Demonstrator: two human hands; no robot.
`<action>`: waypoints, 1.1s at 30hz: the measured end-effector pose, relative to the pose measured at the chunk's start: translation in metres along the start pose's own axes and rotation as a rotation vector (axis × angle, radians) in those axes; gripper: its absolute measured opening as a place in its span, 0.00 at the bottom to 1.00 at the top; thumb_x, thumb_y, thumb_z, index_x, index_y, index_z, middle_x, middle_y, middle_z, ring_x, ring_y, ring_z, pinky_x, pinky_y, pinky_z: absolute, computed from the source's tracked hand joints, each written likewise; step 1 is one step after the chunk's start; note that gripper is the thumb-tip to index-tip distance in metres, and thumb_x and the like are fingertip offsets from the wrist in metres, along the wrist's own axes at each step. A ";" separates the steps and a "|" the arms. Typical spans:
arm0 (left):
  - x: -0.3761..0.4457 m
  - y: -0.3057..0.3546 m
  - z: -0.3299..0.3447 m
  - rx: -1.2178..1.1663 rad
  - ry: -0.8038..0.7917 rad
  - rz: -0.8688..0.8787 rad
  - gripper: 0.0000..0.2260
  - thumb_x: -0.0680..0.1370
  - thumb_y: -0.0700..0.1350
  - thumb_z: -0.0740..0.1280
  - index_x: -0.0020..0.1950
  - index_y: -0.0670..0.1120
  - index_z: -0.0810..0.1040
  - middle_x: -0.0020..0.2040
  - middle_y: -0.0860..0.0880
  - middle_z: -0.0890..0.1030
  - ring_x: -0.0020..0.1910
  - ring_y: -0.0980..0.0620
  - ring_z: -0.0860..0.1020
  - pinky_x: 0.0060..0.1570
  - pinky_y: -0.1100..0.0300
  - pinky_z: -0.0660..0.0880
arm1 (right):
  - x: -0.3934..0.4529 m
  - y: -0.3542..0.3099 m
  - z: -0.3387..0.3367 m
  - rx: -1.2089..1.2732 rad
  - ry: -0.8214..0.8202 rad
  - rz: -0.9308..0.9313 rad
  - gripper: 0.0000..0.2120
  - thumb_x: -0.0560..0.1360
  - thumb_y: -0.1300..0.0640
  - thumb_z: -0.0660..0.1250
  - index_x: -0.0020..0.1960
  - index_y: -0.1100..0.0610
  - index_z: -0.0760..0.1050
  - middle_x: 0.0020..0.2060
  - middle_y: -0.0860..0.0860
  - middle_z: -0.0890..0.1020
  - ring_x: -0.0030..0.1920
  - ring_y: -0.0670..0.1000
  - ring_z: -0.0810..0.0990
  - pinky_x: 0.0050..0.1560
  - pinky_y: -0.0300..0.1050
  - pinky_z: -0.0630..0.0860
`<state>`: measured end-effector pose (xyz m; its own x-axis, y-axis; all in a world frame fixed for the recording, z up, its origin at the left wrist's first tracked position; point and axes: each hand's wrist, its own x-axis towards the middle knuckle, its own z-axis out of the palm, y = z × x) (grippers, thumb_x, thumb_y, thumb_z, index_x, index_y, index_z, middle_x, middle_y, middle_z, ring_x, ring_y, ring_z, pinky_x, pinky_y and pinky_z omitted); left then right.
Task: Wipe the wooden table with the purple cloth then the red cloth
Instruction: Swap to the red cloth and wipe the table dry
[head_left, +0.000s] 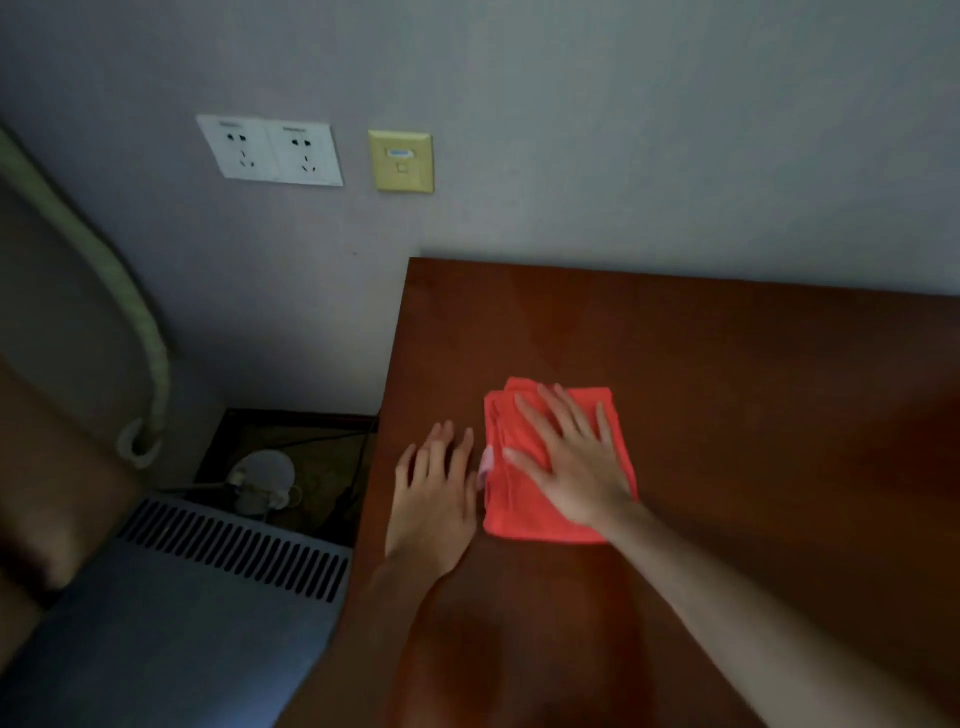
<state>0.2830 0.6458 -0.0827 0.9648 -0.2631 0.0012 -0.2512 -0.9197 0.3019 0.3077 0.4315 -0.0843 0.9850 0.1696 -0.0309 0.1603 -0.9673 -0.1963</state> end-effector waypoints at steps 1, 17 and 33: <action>-0.001 0.001 0.004 0.027 0.027 0.005 0.23 0.82 0.51 0.53 0.75 0.48 0.67 0.73 0.44 0.70 0.75 0.47 0.66 0.72 0.47 0.62 | 0.035 0.010 -0.004 0.000 0.009 0.001 0.41 0.77 0.24 0.40 0.84 0.41 0.54 0.85 0.47 0.55 0.85 0.50 0.47 0.82 0.65 0.43; -0.001 -0.002 0.011 0.106 0.056 0.009 0.23 0.84 0.53 0.48 0.79 0.50 0.60 0.77 0.48 0.66 0.78 0.51 0.59 0.74 0.49 0.59 | 0.221 0.056 -0.032 -0.003 0.046 0.094 0.40 0.76 0.23 0.54 0.83 0.38 0.55 0.82 0.51 0.60 0.82 0.56 0.55 0.74 0.82 0.46; 0.007 0.015 -0.001 -0.019 -0.015 -0.035 0.21 0.84 0.53 0.54 0.76 0.48 0.63 0.77 0.42 0.61 0.76 0.44 0.58 0.73 0.43 0.52 | -0.246 -0.015 0.011 -0.105 0.032 0.063 0.41 0.78 0.22 0.52 0.85 0.41 0.53 0.84 0.47 0.57 0.85 0.52 0.52 0.77 0.73 0.53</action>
<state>0.2862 0.6302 -0.0775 0.9716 -0.2354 -0.0241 -0.2156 -0.9229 0.3191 0.0621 0.4060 -0.0842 0.9946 0.1037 -0.0080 0.1025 -0.9906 -0.0910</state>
